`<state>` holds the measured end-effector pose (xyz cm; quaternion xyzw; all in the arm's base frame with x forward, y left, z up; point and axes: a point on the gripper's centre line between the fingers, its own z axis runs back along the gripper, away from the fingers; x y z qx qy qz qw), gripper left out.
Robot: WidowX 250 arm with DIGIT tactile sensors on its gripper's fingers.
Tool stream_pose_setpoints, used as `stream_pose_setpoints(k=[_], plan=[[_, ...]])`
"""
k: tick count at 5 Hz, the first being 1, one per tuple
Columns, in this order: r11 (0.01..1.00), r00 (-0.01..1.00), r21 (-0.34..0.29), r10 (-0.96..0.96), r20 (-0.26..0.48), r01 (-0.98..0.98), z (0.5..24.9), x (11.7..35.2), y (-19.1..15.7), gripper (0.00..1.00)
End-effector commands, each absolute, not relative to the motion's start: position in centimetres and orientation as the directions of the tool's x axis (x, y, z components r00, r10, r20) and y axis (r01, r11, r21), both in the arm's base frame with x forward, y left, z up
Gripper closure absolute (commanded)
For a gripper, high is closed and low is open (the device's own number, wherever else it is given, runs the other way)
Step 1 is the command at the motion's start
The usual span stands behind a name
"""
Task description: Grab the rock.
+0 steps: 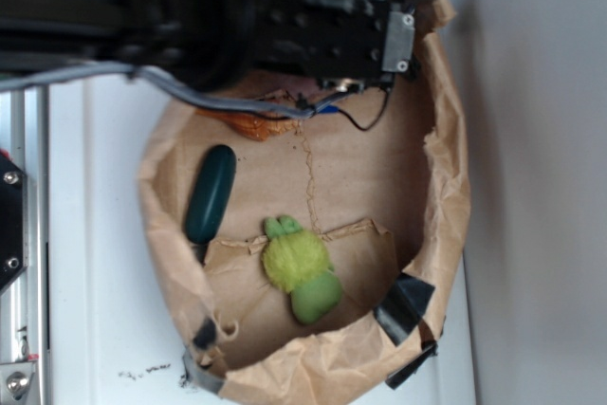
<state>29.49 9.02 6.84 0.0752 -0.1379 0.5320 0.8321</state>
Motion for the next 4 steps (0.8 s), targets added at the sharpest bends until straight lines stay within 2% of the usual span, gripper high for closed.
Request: stream_pose_setpoints(k=[1,2,3,4], plan=[[0.591,0.558,-0.231,0.806,0.196,-0.773,14.28,27.0,7.37,1.0],[0.665,0.643,-0.247,0.746,0.171,-0.705,15.06,26.14,7.1,1.0],[0.711,0.698,-0.228,0.701,0.146,-0.665,14.83,26.11,6.97,1.0],[0.711,0.699,-0.194,0.702,0.139,-0.676,14.73,26.16,6.88,1.0]])
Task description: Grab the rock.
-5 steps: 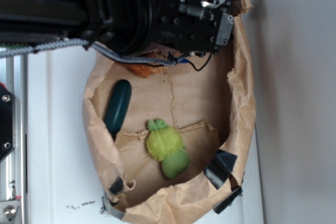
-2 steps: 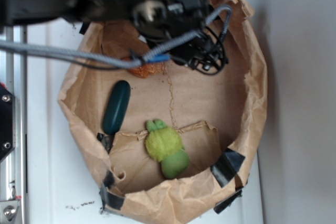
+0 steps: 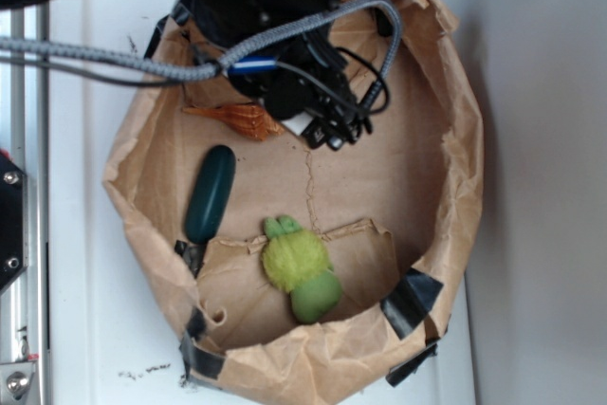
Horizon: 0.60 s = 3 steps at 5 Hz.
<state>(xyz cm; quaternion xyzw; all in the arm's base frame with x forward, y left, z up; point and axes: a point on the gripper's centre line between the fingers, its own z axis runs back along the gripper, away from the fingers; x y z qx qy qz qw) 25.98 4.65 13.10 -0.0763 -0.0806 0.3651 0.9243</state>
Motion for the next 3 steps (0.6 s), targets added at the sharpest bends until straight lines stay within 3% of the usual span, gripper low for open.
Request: stream_pose_setpoints(k=[1,3], plan=[[0.587,0.55,-0.133,0.801,0.237,-0.799,13.5,26.8,8.0,0.0],[0.393,0.352,-0.066,0.876,0.329,-0.917,9.7,29.0,10.4,0.0]])
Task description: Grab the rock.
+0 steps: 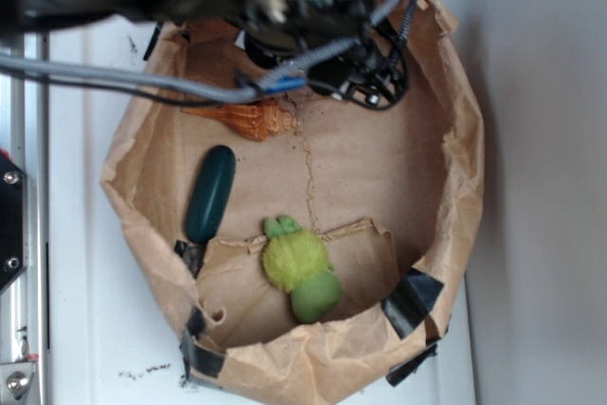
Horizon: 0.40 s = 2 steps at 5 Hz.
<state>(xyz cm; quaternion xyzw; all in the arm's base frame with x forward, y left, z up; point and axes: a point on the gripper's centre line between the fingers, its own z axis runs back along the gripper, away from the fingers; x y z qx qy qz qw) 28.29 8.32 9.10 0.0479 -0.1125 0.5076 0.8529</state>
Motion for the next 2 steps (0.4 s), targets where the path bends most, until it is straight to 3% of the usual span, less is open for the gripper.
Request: stream_pose_setpoints(k=[1,2], plan=[[0.346,0.308,-0.046,0.882,0.356,-0.937,8.28,29.14,11.67,0.0],[0.316,0.279,-0.044,0.888,0.366,-0.948,7.83,29.6,12.55,0.0]])
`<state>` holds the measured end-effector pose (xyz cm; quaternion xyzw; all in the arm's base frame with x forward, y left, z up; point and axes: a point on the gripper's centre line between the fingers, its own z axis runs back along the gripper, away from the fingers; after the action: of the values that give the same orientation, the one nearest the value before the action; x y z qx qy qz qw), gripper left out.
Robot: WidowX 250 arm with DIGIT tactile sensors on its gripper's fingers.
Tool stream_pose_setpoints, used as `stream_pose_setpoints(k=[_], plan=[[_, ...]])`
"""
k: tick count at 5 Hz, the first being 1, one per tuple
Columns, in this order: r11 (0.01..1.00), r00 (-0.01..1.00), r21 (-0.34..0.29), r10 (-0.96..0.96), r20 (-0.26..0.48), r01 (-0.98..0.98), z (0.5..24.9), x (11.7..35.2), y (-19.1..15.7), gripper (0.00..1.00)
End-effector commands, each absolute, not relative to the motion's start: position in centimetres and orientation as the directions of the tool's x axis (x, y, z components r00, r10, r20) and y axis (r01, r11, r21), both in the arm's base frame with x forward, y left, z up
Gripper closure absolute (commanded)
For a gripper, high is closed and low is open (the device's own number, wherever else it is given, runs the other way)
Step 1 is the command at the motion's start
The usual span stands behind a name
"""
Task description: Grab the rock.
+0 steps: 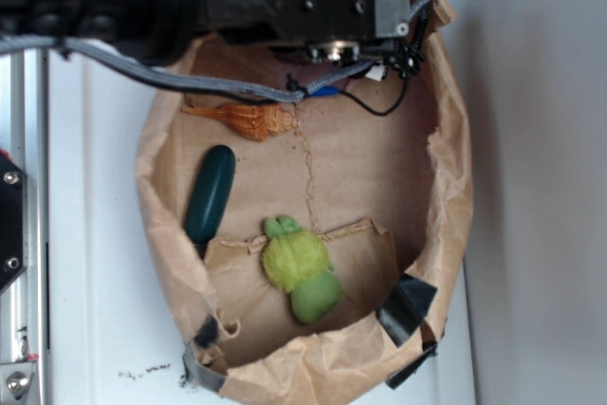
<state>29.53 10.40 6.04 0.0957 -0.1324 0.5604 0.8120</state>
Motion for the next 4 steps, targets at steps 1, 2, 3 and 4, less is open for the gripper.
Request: stream_pose_setpoints(k=[1,2,3,4], plan=[[0.296,0.264,-0.026,0.885,0.383,-0.955,7.1,30.2,13.1,0.0],[0.301,0.278,0.006,0.873,0.401,-0.954,5.9,30.1,13.0,0.0],[0.341,0.324,0.038,0.846,0.424,-0.939,4.3,29.8,12.8,0.0],[0.392,0.368,0.036,0.822,0.435,-0.919,4.1,29.4,12.7,0.0]])
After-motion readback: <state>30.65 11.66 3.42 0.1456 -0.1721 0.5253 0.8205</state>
